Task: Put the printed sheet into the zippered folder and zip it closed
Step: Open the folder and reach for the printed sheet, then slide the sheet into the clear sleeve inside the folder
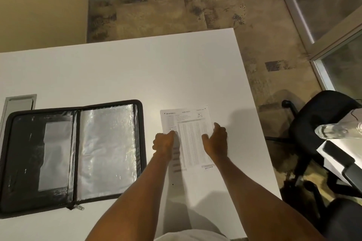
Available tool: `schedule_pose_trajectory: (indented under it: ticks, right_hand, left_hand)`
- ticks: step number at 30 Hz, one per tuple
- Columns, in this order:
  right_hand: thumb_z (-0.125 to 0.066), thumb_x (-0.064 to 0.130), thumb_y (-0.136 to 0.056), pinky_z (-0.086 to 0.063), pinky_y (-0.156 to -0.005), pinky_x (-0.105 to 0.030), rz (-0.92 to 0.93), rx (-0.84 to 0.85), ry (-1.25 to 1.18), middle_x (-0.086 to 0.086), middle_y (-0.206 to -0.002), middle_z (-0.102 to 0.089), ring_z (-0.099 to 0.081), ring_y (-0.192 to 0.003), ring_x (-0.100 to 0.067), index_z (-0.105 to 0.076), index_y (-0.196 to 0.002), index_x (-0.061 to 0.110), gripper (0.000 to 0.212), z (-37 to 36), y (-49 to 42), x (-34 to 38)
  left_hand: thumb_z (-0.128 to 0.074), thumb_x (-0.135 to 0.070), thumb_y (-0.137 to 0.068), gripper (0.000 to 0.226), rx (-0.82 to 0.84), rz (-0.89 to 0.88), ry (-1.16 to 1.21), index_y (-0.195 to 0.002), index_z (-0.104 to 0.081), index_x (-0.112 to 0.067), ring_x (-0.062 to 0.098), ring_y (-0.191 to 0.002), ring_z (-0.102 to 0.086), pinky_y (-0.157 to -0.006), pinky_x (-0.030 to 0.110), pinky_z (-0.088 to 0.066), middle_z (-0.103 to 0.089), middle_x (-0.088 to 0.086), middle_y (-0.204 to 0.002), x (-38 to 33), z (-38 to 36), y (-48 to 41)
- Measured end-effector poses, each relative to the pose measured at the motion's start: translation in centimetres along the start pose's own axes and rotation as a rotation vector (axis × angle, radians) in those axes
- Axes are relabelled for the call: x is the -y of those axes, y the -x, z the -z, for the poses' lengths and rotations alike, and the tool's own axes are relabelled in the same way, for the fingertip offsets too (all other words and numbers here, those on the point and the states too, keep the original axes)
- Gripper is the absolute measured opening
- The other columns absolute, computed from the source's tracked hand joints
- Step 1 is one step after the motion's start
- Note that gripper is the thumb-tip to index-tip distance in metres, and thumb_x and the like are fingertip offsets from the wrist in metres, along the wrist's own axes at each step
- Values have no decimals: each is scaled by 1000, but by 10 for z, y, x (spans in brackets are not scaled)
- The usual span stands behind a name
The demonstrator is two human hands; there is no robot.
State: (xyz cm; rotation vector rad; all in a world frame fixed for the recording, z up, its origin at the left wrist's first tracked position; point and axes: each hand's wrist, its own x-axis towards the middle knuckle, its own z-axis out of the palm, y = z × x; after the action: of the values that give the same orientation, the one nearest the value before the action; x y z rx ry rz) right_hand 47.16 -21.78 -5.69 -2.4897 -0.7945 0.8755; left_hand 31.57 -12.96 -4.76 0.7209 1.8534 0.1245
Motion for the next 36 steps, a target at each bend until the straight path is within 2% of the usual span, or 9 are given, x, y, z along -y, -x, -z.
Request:
schedule_pose_trajectory:
  ticks: [3,6,9,14,17,21,25,31,36]
  right_hand:
    - [-63,20,-93,-45,-109,-45,3,17,-15,-17,-138,-52,-48,-132,-34,-40,-149,4,63,2,0,-1]
    - [-62,20,-94,-46,-107,-44,9,33,-12,-16,-139,-51,-48,-132,-34,-41,-148,4,61,3,-1,-3]
    - [-63,17,-93,-45,-106,-42,19,38,-22,-17,-138,-51,-50,-131,-34,-44,-146,3,58,6,0,-4]
    - [-69,13,-92,-50,-104,-47,23,73,-146,-21,-134,-54,-57,-121,-35,-47,-144,0,59,16,-1,-8]
    - [-74,17,-93,-49,-108,-45,22,104,-327,-14,-137,-55,-56,-124,-30,-48,-145,5,60,30,0,-7]
    - [-72,22,-96,-60,-90,-27,65,405,-717,9,-123,-74,-70,-117,-16,-67,-122,40,32,55,5,9]
    - [-72,26,-96,-50,-110,-44,62,675,-793,2,-137,-68,-65,-128,-20,-58,-143,21,49,65,9,18]
    - [-67,23,-99,-52,-110,-45,147,531,-725,0,-136,-69,-67,-124,-18,-59,-142,15,44,69,24,36]
    - [-68,33,-98,-60,-98,-41,226,391,-650,0,-125,-75,-73,-112,-18,-66,-134,20,38,73,37,46]
  left_hand:
    - [-62,-25,-92,32,-37,-90,-109,-118,-62,-6,33,-110,-62,-95,47,-57,-64,14,-119,0,4,2]
    - [-51,-6,-97,17,44,-226,25,-113,-56,-7,25,-96,-66,-74,34,-57,-67,15,-117,8,7,4]
    - [-50,1,-100,20,74,-323,92,-114,-60,-9,32,-99,-71,-87,41,-61,-73,14,-112,15,15,8]
    - [-55,4,-104,20,189,-373,222,-117,-64,-9,24,-86,-71,-78,36,-60,-79,17,-106,19,36,10]
    - [-58,2,-103,20,270,-377,301,-120,-64,-7,16,-77,-74,-62,25,-59,-81,13,-104,14,55,11]
    - [-64,-3,-101,28,373,-373,362,-129,-62,-4,28,-97,-72,-89,43,-59,-77,17,-117,5,81,10]
    - [-65,-7,-101,25,469,-386,411,-124,-65,-16,29,-100,-67,-83,40,-58,-78,11,-114,-2,98,15]
    - [-68,-6,-99,44,589,-397,452,-141,-58,-11,35,-123,-66,-106,50,-51,-73,14,-131,-10,98,22]
    - [-78,-10,-89,56,606,-421,483,-142,-61,-8,32,-124,-69,-103,43,-58,-72,14,-133,-11,90,33]
